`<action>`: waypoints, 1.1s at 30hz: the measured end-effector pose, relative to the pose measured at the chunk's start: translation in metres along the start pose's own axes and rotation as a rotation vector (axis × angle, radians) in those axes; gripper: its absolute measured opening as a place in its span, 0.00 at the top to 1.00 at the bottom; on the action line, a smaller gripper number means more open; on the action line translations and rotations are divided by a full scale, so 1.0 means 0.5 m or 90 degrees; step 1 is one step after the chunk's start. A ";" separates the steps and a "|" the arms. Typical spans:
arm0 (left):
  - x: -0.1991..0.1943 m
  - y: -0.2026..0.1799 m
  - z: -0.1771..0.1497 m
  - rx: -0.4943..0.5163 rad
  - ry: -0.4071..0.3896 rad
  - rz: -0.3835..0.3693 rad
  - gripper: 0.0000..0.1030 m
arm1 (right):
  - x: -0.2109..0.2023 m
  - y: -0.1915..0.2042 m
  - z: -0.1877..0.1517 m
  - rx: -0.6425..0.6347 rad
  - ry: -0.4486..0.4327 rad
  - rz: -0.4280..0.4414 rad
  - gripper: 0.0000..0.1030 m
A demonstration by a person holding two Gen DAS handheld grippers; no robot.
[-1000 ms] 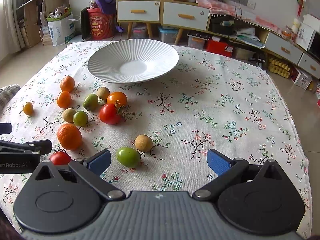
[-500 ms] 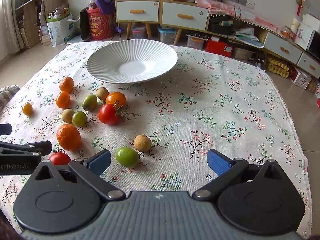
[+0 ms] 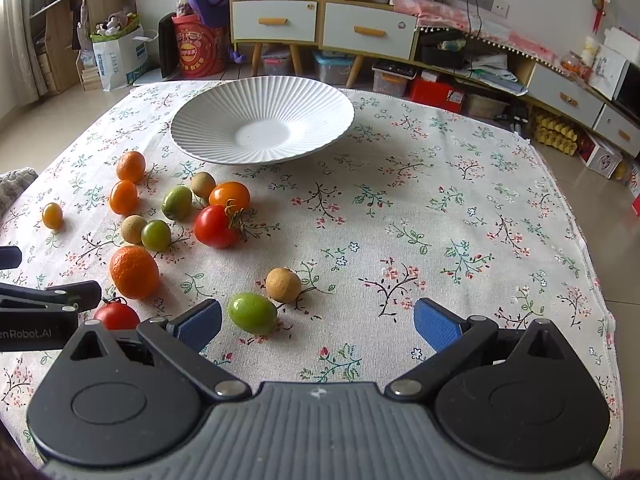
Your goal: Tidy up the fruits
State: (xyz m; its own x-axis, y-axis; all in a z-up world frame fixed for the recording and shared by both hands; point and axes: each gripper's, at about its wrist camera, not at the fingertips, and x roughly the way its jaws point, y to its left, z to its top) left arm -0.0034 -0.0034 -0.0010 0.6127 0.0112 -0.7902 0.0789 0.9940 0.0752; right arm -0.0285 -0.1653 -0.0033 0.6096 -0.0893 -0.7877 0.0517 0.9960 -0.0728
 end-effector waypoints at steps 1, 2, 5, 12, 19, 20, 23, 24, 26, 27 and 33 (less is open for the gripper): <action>0.000 0.000 0.000 0.000 0.000 0.000 0.04 | 0.000 0.000 0.000 0.000 0.001 0.000 0.01; 0.000 0.000 0.000 0.001 0.001 0.000 0.04 | 0.001 -0.001 -0.001 0.000 0.001 0.000 0.01; 0.001 -0.002 -0.001 0.001 0.002 -0.001 0.04 | 0.001 -0.002 -0.001 -0.001 0.001 0.000 0.01; 0.001 -0.004 -0.002 0.002 0.003 -0.002 0.04 | 0.000 -0.003 -0.001 -0.002 0.001 -0.001 0.01; 0.000 -0.001 -0.001 0.000 0.004 -0.003 0.04 | 0.001 -0.003 -0.001 -0.005 0.004 -0.003 0.01; 0.000 -0.001 -0.001 0.000 0.004 -0.003 0.04 | 0.002 -0.001 -0.001 -0.005 0.004 -0.003 0.01; 0.000 -0.001 -0.001 0.000 0.004 -0.004 0.04 | 0.002 -0.001 -0.001 -0.005 0.004 -0.003 0.01; 0.000 -0.001 -0.001 -0.001 0.004 -0.004 0.04 | 0.002 -0.001 -0.001 -0.005 0.004 -0.003 0.01; 0.001 -0.001 -0.001 0.000 0.005 -0.004 0.04 | 0.002 -0.002 -0.001 -0.005 0.004 -0.003 0.01; 0.001 -0.001 -0.002 0.000 0.006 -0.004 0.04 | 0.003 -0.001 -0.001 -0.005 0.005 -0.004 0.01; 0.005 -0.001 -0.004 -0.001 0.010 -0.003 0.04 | 0.001 -0.005 -0.001 -0.006 0.003 -0.005 0.01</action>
State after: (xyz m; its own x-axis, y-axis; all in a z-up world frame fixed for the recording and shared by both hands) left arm -0.0032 -0.0038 -0.0042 0.5998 0.0086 -0.8001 0.0802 0.9943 0.0708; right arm -0.0288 -0.1677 -0.0038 0.6053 -0.0972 -0.7901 0.0493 0.9952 -0.0847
